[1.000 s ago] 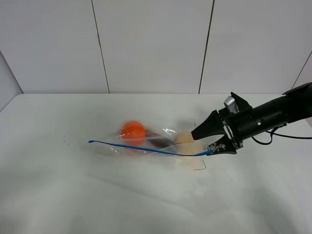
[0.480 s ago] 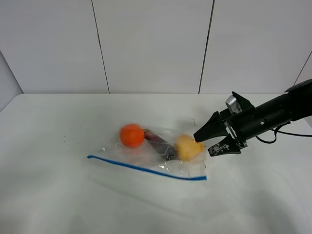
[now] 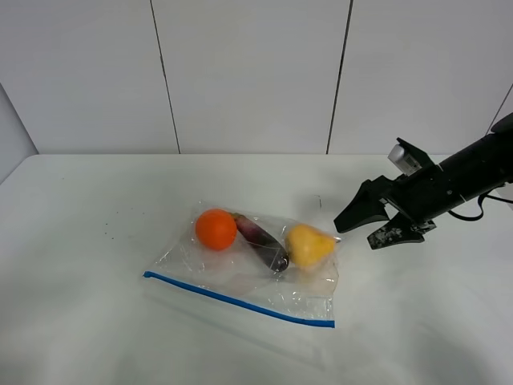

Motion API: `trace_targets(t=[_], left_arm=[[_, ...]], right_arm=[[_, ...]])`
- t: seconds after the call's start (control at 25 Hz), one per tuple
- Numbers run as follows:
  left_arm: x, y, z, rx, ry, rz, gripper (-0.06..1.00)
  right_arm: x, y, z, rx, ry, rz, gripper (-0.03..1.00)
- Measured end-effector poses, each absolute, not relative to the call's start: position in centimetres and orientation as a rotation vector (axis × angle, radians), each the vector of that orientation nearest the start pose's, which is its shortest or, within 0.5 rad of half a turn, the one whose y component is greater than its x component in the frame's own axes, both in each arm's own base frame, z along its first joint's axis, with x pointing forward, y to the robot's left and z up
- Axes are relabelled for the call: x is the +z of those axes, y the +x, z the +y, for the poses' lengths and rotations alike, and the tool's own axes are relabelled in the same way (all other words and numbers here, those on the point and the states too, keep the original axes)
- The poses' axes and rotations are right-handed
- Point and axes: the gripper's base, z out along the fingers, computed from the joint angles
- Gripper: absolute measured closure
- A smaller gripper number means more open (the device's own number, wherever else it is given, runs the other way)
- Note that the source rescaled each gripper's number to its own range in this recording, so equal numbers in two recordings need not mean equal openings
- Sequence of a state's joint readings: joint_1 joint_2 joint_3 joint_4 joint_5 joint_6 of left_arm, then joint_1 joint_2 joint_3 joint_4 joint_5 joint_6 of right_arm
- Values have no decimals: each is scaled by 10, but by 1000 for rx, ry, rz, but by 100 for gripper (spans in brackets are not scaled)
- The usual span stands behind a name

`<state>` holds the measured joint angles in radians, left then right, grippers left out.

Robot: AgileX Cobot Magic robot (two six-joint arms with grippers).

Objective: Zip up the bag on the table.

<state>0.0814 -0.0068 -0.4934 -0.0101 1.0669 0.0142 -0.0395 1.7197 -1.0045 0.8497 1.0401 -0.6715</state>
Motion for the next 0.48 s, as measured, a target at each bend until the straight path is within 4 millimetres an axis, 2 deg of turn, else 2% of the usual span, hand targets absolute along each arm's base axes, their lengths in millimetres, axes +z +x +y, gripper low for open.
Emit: trace_targets(t=[0.16,0.48], left_arm=[[275,-5,-1,47,-68,2050,-6],[275,-5,-1,47,-68,2050,-6]], right_arm=[[209,300,36,777,-180,2835,-3],[236,289,4,219,-26,2832,-3]])
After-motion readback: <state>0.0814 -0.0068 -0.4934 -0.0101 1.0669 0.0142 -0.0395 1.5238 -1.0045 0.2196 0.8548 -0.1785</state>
